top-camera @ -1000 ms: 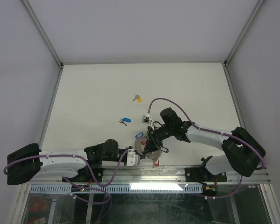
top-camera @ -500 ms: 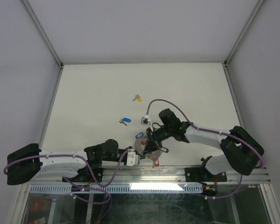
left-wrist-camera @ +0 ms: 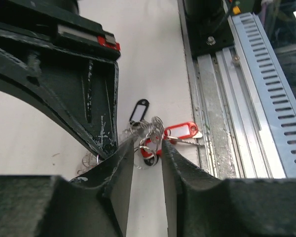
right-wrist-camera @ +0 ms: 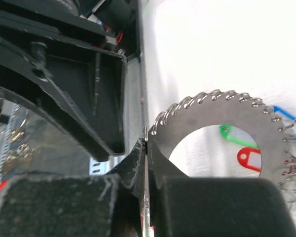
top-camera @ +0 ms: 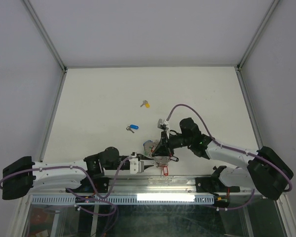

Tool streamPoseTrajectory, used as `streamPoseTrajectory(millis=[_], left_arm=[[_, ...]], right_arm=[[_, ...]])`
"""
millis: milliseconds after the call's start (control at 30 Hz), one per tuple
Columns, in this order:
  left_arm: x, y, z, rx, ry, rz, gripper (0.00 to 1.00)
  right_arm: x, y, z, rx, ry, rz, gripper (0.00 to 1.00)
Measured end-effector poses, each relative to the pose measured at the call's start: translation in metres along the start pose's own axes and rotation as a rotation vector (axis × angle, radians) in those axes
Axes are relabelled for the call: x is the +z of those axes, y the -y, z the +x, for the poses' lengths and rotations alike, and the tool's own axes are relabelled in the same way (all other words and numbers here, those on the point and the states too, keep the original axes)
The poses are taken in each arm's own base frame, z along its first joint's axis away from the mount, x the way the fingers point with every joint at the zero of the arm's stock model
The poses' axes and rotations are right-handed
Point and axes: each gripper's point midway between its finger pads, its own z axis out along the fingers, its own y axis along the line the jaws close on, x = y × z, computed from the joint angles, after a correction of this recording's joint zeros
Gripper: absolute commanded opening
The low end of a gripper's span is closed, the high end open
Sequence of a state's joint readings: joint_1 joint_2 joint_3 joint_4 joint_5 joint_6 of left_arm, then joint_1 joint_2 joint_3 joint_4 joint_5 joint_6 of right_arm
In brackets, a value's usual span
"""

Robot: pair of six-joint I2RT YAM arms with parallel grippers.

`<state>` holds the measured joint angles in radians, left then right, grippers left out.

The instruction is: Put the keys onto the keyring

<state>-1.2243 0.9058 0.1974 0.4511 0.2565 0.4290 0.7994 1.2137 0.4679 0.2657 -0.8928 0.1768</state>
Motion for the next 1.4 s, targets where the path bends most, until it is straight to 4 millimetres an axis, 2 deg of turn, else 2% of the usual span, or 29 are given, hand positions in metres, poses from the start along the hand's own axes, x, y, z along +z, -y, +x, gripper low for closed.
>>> streamPoseTrajectory(millis=[167,200,333,467,667,900,1133,1400], left_arm=[[-0.007,-0.012,-0.026,0.004,0.085,-0.060,0.32],[-0.013,-0.018,-0.037,0.003,0.123,-0.093,0.32],[-0.018,-0.023,-0.041,-0.012,0.148,-0.134,0.31],[-0.024,-0.032,-0.039,-0.045,0.166,-0.207,0.29],[-0.030,-0.045,-0.036,-0.082,0.181,-0.301,0.28],[-0.027,-0.055,-0.039,-0.097,0.205,-0.352,0.28],[-0.030,-0.062,-0.057,-0.089,0.281,-0.376,0.28],[-0.025,-0.056,-0.059,-0.056,0.288,-0.333,0.29]], right_arm=[[-0.007,0.010,-0.018,-0.096,0.132,0.084,0.00],[-0.014,0.012,-0.029,-0.156,0.210,0.134,0.00],[-0.024,0.015,-0.043,-0.215,0.318,0.194,0.00],[-0.037,0.012,-0.045,-0.302,0.421,0.230,0.00],[-0.045,-0.001,-0.059,-0.461,0.488,0.208,0.00],[-0.046,-0.017,-0.054,-0.635,0.508,0.133,0.00],[-0.048,-0.031,-0.060,-0.753,0.536,0.086,0.00],[-0.048,-0.039,-0.059,-0.841,0.529,0.050,0.00]])
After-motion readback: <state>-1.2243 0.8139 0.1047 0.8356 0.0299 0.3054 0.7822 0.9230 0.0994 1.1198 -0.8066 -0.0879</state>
